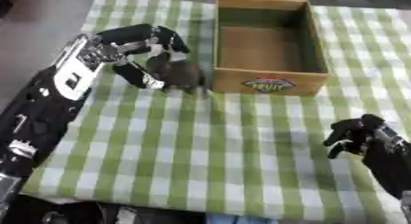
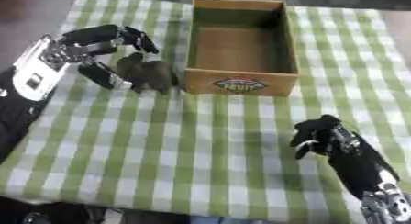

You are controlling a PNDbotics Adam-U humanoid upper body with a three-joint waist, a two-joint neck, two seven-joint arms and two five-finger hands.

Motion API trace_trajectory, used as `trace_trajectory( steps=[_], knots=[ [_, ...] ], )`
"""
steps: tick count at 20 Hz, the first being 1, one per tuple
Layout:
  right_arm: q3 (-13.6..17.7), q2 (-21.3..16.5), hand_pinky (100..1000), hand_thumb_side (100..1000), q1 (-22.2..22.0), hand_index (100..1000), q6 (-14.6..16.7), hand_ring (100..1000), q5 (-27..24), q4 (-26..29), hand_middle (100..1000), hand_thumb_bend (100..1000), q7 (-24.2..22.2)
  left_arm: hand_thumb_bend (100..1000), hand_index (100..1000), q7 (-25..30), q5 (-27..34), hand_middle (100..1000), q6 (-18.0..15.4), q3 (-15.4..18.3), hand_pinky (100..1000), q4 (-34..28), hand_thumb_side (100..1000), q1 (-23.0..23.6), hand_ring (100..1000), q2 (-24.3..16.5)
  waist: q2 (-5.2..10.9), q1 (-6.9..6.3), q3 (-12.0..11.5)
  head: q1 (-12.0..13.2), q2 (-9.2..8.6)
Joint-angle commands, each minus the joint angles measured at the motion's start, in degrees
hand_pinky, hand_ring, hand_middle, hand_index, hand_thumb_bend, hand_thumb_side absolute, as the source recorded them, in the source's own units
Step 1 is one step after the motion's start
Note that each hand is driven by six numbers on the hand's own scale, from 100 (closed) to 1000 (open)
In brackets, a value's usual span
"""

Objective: Pick up objects on the table and place them in the box.

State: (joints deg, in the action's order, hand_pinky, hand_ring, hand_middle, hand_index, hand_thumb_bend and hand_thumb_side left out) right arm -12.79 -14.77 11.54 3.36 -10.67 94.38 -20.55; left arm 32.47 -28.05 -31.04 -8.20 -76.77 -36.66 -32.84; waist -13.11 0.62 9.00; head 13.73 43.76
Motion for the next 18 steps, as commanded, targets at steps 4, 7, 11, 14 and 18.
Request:
trace_trajectory(
  steps=[4,7,11,14,18],
  knots=[
    [0.1,-0.4,484,981,0.4,702,0.0,612,0.1,0.7,545,100,-0.2,319,852,19.5,-0.7,736,-18.9,0.4,738,0.2,186,-1.7,767,-0.9,0.96,-0.04,0.1,0.1,0.35],
    [0.1,-0.4,484,982,0.3,702,0.0,612,0.1,0.7,545,100,-0.1,327,852,19.5,-1.8,735,-18.7,0.5,737,1.2,180,-2.0,766,-0.7,0.91,0.01,0.2,0.2,0.35],
    [0.0,-0.4,484,984,0.4,702,0.0,612,0.0,0.6,545,100,-0.2,338,851,19.5,-3.6,728,-18.5,0.8,730,2.9,174,-2.5,760,-0.2,0.85,0.02,0.3,0.2,0.35],
    [0.0,-0.3,484,987,0.4,702,-0.1,612,0.0,0.6,545,100,-0.2,338,848,19.5,-4.5,721,-18.2,1.3,719,4.0,154,-2.8,750,0.3,0.76,0.03,0.5,0.3,0.35],
    [-0.1,-0.2,484,989,0.5,702,-0.1,612,0.0,0.6,545,100,-0.3,345,848,19.5,-5.1,719,-17.5,1.7,716,4.9,147,-3.3,745,1.0,0.6,0.13,0.7,0.4,0.35]
  ],
)
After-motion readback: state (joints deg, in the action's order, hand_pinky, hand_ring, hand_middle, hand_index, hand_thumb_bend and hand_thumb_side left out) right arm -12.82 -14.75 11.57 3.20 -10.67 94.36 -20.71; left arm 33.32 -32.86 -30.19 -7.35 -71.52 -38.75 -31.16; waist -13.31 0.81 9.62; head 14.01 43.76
